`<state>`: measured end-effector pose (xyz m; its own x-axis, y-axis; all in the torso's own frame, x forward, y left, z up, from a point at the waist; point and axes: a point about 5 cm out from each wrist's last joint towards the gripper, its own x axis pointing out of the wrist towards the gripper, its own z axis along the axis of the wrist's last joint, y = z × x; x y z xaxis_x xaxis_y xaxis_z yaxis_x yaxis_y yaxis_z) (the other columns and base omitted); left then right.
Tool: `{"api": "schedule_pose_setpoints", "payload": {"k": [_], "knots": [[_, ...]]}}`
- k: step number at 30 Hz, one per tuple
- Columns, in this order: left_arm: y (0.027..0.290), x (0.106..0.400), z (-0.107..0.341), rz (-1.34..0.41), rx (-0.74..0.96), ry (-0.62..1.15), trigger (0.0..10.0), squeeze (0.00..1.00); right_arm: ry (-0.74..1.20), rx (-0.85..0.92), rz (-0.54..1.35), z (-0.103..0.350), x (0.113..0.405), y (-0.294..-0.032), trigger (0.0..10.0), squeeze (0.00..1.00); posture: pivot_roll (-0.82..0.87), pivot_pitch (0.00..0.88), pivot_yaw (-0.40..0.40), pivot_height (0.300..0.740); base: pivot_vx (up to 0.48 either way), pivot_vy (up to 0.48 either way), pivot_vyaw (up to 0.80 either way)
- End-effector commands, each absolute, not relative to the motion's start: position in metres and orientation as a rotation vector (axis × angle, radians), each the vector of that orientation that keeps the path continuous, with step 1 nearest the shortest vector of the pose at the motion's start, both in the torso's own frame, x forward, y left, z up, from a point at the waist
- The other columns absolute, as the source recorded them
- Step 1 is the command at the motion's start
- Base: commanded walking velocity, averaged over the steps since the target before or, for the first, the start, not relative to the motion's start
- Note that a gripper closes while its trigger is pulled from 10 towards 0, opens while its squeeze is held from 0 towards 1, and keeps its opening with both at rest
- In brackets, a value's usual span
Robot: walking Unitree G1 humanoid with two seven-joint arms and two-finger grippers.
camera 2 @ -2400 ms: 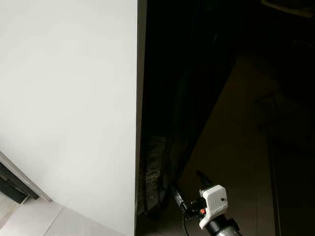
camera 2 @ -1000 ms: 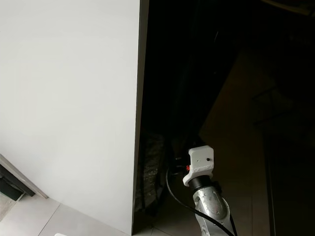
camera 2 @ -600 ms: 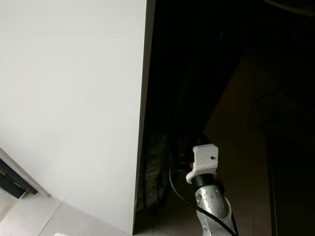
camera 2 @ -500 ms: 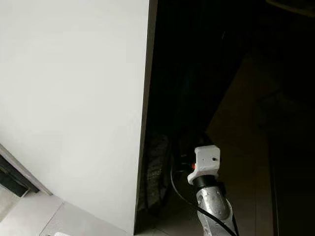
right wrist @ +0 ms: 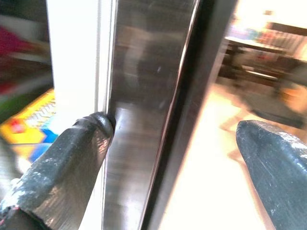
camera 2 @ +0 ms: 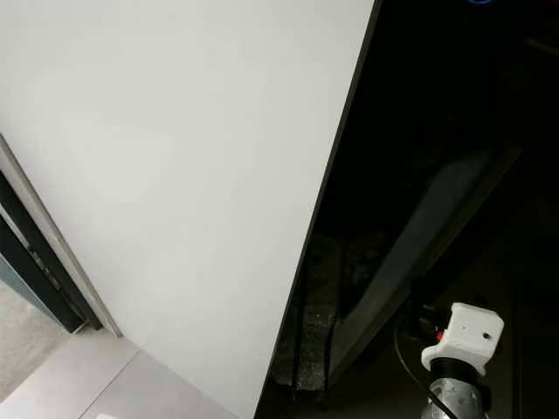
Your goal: Restocking fridge
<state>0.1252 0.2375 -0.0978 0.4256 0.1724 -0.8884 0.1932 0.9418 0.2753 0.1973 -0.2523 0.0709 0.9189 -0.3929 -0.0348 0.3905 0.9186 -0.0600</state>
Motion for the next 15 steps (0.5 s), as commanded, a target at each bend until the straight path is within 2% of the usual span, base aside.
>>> {"api": "schedule_pose_setpoints", "payload": {"k": [1, 7, 11, 15], "knots": [[0.236, 0.122, -0.099, -0.032, 0.357, 1.152, 10.0, 0.00, 0.152, -0.039, -0.536, 0.050, 0.179, -0.272, 10.0, 0.00, 0.03, 0.043, -0.098, 0.740, 0.000, 0.000, 0.00], [0.236, 0.121, -0.100, -0.036, 0.361, 1.157, 10.0, 0.00, 0.305, 0.058, -0.594, 0.010, 0.166, -0.278, 10.0, 0.00, 0.03, 0.026, -0.095, 0.740, 0.000, 0.000, 0.00], [0.236, 0.121, -0.099, -0.037, 0.363, 1.158, 10.0, 0.00, 0.367, 0.100, -0.567, -0.005, 0.166, -0.274, 10.0, 0.00, 0.03, 0.023, -0.094, 0.740, 0.000, 0.000, 0.00], [0.237, 0.123, -0.099, -0.032, 0.361, 1.154, 10.0, 0.00, 0.543, 0.075, -0.490, -0.042, 0.167, -0.263, 10.0, 0.00, 0.02, 0.026, -0.081, 0.740, 0.000, 0.000, 0.00]]}}
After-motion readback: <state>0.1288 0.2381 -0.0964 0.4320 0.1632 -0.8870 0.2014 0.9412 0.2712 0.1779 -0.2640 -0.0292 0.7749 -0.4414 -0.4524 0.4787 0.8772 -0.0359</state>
